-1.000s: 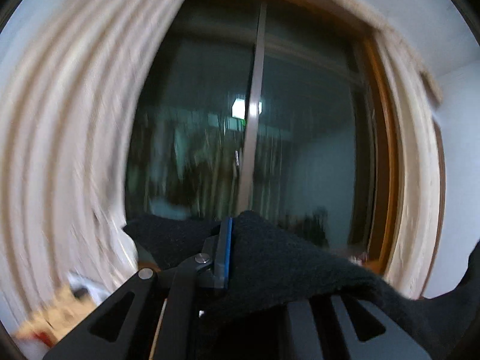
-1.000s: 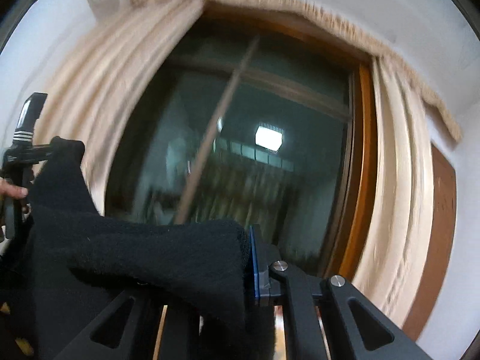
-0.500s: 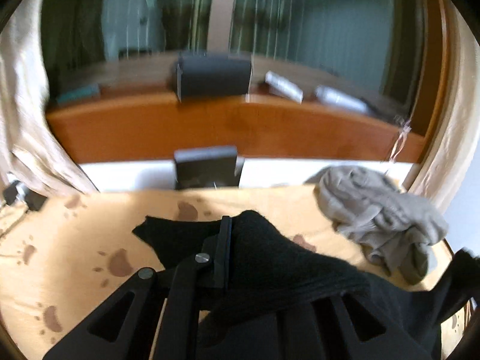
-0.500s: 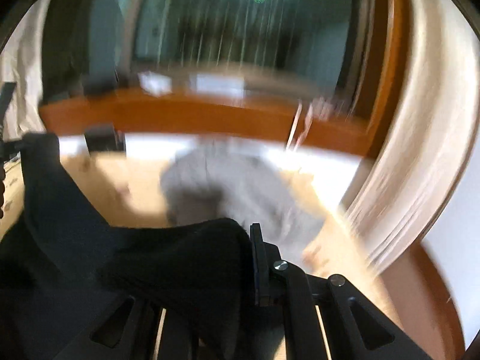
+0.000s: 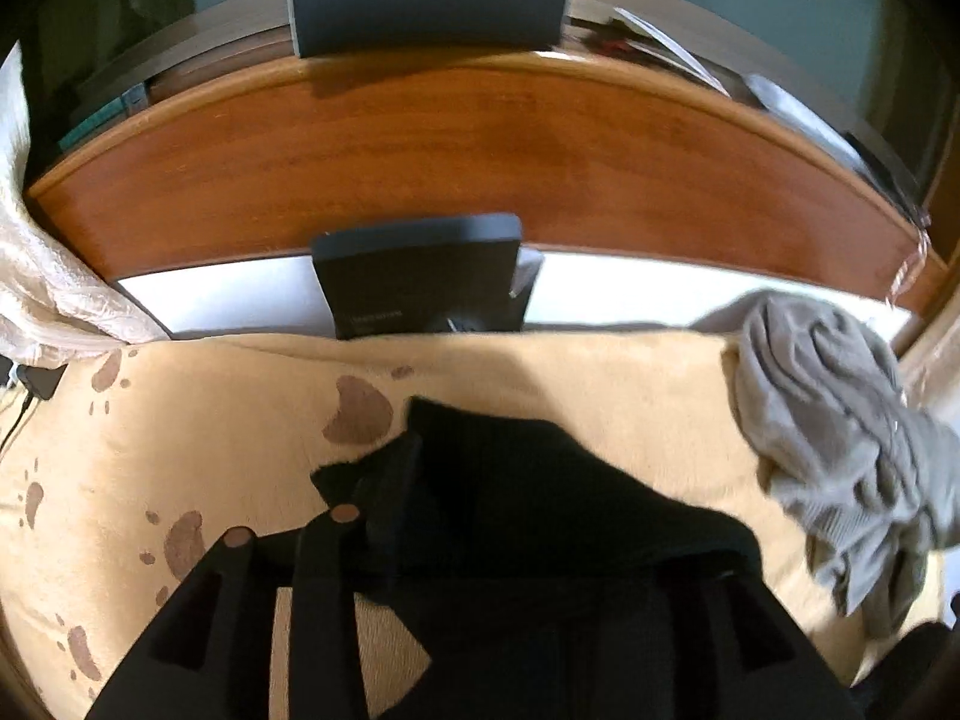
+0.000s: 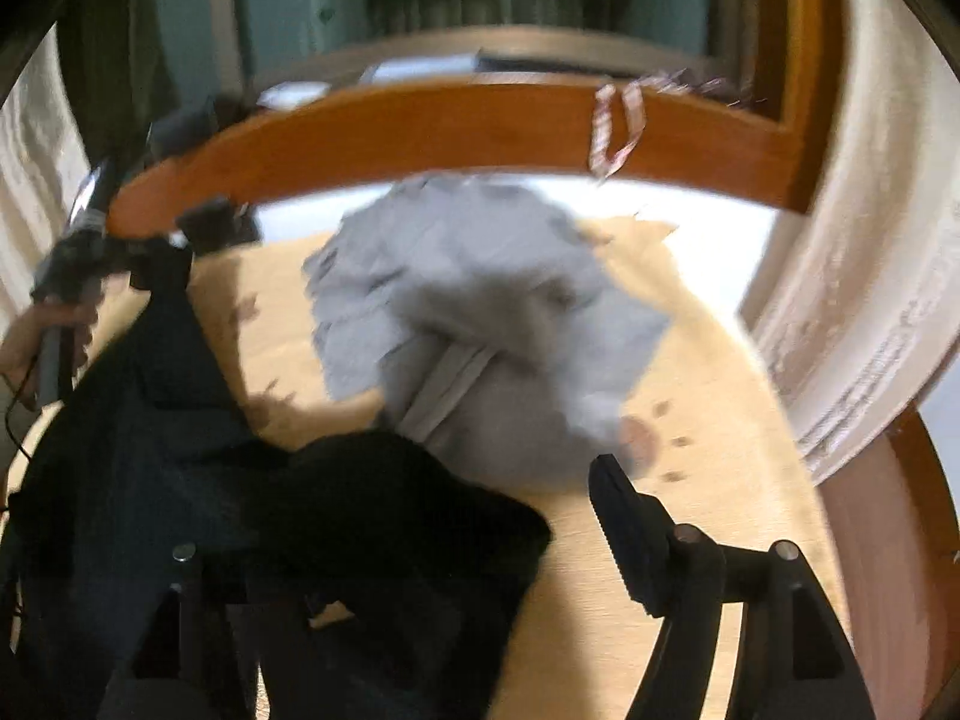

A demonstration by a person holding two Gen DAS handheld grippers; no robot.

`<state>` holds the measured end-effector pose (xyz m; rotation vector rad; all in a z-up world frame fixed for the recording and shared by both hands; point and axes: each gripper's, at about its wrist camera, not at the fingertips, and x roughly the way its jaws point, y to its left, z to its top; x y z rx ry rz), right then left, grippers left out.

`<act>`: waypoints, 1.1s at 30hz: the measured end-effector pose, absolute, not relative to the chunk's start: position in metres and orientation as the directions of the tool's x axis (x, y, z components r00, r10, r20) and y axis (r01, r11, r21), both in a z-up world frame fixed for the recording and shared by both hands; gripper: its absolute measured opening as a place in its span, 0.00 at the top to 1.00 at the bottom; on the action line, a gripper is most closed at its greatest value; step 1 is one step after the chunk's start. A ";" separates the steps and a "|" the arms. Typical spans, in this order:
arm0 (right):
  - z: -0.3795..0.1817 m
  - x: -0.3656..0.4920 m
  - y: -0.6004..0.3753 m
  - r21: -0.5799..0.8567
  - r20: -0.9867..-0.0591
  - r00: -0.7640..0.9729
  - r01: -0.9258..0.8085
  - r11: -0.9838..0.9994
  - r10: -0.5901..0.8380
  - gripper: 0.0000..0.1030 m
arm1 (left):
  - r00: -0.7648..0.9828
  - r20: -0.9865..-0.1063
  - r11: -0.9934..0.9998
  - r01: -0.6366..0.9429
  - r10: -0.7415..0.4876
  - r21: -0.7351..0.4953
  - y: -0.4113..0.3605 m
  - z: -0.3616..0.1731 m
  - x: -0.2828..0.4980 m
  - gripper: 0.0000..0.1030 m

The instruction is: Fold clothes

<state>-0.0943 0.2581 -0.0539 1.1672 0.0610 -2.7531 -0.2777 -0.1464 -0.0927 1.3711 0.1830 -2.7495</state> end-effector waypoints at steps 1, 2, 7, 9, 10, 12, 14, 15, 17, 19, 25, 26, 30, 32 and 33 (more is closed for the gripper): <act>-0.047 -0.092 0.262 0.012 -0.703 -0.703 0.134 -0.991 -0.103 0.29 | -0.596 -0.803 -0.989 0.122 -0.006 -0.083 -0.148 -0.091 -0.280 0.56; -0.043 -0.089 0.263 -0.012 -0.691 -0.719 0.115 -0.993 -0.075 0.29 | -0.597 -0.802 -0.989 0.125 -0.014 -0.076 -0.147 -0.088 -0.281 0.56; -0.031 -0.089 0.251 -0.105 -0.676 -0.737 0.088 -0.991 0.006 0.29 | -0.622 -0.781 -0.994 0.112 -0.056 -0.018 -0.143 -0.073 -0.279 0.47; -0.033 -0.097 0.255 -0.069 -0.700 -0.714 0.081 -0.994 -0.010 0.29 | -0.621 -0.782 -0.994 0.111 -0.054 -0.020 -0.146 -0.069 -0.279 0.36; -0.037 -0.103 0.261 -0.015 -0.724 -0.689 0.077 -0.997 -0.043 0.29 | -0.616 -0.786 -0.993 0.115 -0.046 -0.032 -0.150 -0.068 -0.280 0.34; -0.046 -0.114 0.274 0.076 -0.762 -0.639 0.063 -0.995 -0.099 0.29 | -0.624 -0.779 -0.991 0.131 -0.056 -0.034 -0.158 -0.063 -0.278 0.34; -0.055 -0.117 0.284 0.089 -0.790 -0.606 0.044 -0.995 -0.097 0.29 | -0.647 -0.757 -0.990 0.141 -0.085 -0.009 -0.165 -0.058 -0.274 0.34; -0.057 -0.115 0.289 0.076 -0.796 -0.599 0.042 -0.996 -0.086 0.29 | -0.657 -0.748 -0.991 0.135 -0.094 0.006 -0.167 -0.056 -0.271 0.34; -0.059 -0.111 0.297 0.073 -0.806 -0.586 0.045 -0.996 -0.085 0.29 | -0.663 -0.746 -0.994 0.105 -0.062 -0.011 -0.170 -0.057 -0.264 0.33; -0.060 -0.106 0.304 0.075 -0.821 -0.562 0.064 -0.995 -0.098 0.29 | -0.658 -0.753 -0.995 0.074 0.002 -0.067 -0.175 -0.062 -0.252 0.31; -0.057 -0.090 0.329 0.120 -0.815 -0.566 0.045 -0.992 -0.124 0.29 | -0.620 -0.772 -0.983 0.004 0.142 -0.184 -0.183 -0.089 -0.202 0.29; -0.055 -0.090 0.337 0.168 -0.806 -0.572 0.026 -0.985 -0.152 0.29 | -0.613 -0.773 -0.978 0.000 0.165 -0.209 -0.186 -0.090 -0.190 0.29; -0.055 -0.091 0.348 0.255 -0.802 -0.562 -0.017 -0.967 -0.202 0.29 | -0.621 -0.757 -0.961 0.021 0.204 -0.276 -0.205 -0.090 -0.152 0.23; -0.053 -0.089 0.342 0.234 -0.809 -0.553 0.008 -0.972 -0.199 0.29 | -0.629 -0.746 -0.951 0.036 0.218 -0.308 -0.212 -0.092 -0.134 0.23; -0.051 -0.088 0.341 0.232 -0.809 -0.552 0.019 -0.973 -0.204 0.29 | -0.634 -0.740 -0.945 0.045 0.224 -0.325 -0.215 -0.093 -0.125 0.23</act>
